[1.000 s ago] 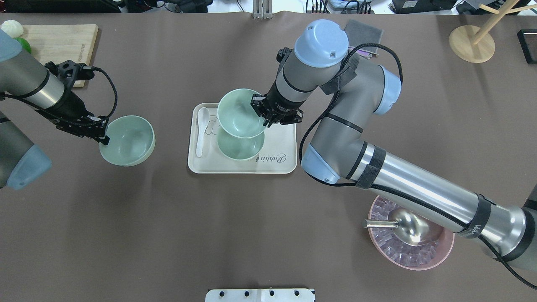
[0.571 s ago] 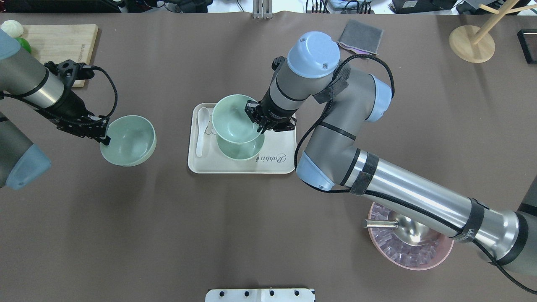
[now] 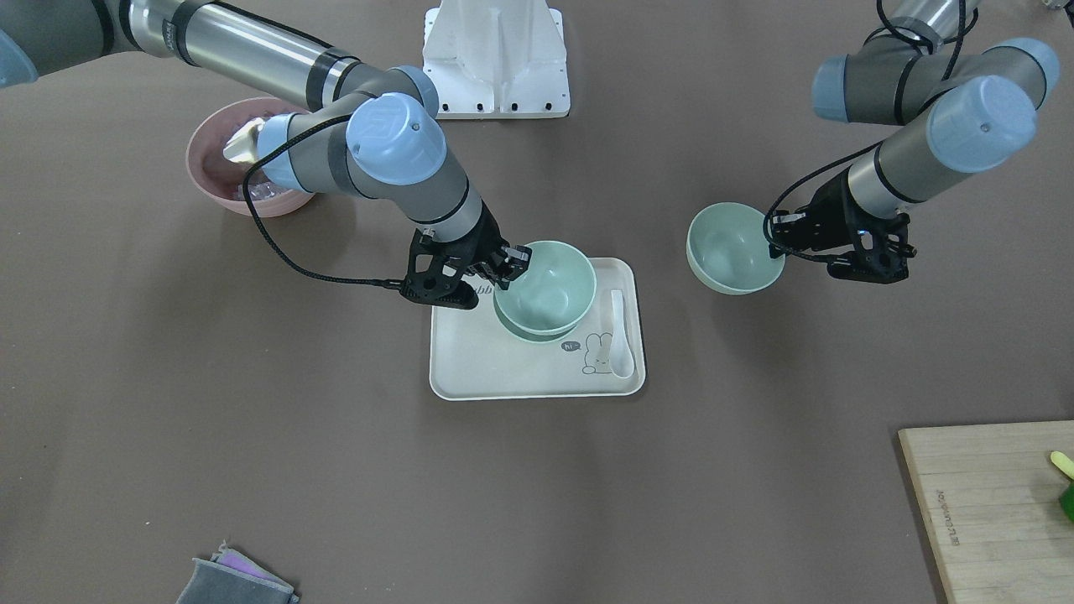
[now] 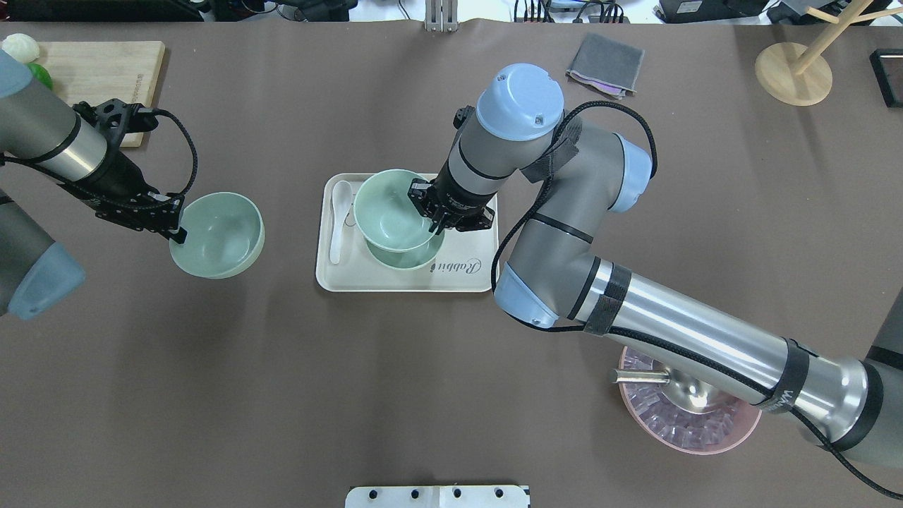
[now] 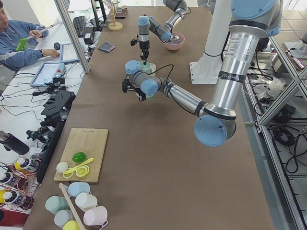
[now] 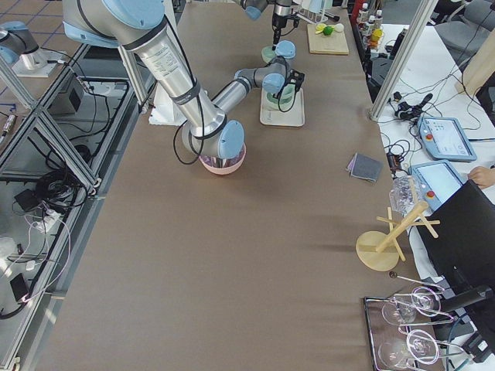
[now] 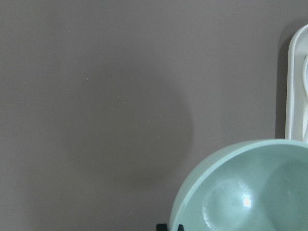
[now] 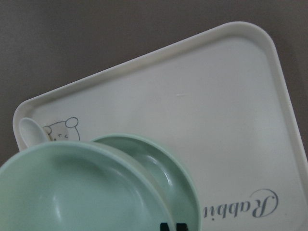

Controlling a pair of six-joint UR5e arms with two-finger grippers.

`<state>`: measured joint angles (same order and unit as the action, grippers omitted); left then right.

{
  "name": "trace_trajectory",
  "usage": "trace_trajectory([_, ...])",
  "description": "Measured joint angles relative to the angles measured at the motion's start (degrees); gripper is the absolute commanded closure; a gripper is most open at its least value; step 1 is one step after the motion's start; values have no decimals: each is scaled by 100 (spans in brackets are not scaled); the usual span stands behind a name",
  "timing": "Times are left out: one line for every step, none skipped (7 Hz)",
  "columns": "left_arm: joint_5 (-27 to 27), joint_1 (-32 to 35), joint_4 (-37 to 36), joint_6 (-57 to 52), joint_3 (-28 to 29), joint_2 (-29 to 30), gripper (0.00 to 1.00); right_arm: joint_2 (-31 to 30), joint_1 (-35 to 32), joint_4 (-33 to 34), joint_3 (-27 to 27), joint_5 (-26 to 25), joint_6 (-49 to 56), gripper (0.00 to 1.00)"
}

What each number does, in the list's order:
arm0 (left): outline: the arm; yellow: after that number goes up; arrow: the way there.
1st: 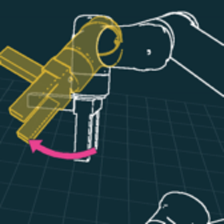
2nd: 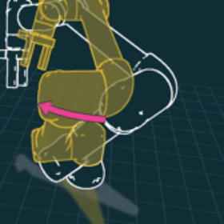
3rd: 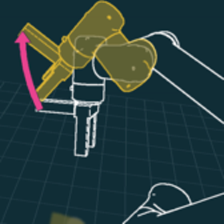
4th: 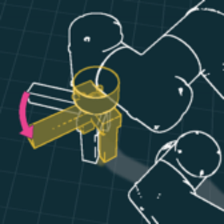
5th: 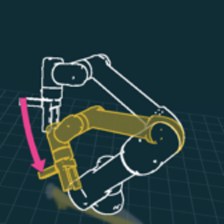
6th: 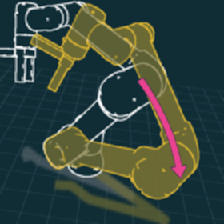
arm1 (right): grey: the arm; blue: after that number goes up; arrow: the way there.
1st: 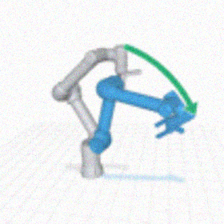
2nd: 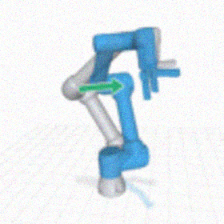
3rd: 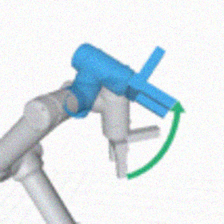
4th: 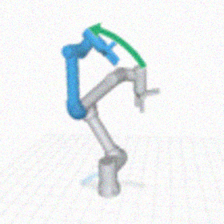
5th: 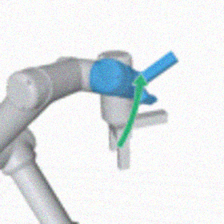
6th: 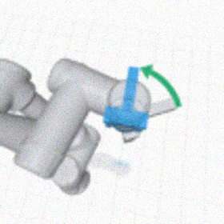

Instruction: Stack green bowls together

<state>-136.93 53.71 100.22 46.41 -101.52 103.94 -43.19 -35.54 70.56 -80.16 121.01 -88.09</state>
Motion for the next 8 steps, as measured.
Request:
trace_trajectory([0, 0, 2, 20, -4, 2, 100, -5, 10, 9, 0, 7, -4, 33])
trace_trajectory([-3, 0, 2, 50, -9, 6, 100, -13, 28, 18, 3, 8, -4, 0])
trace_trajectory([-4, -1, 4, 97, -16, 10, 100, -16, 63, 24, 0, 5, 0, 0])
trace_trajectory([-2, 0, 6, 129, -21, 11, 100, -19, 96, 27, -23, 4, 1, 0])
trace_trajectory([-17, -3, 5, 147, -23, 15, 100, -32, 103, 30, -74, 30, 2, 0])
trace_trajectory([-81, -5, 1, 239, -25, 59, 100, -51, 50, 38, -144, 127, 4, 0])
trace_trajectory([-154, -4, -1, 475, -14, 204, 100, -125, -110, 48, -260, 310, 22, 0])
trace_trajectory([-186, -19, -2, 807, 28, 459, 100, -371, -372, 52, -506, 540, 92, 0])
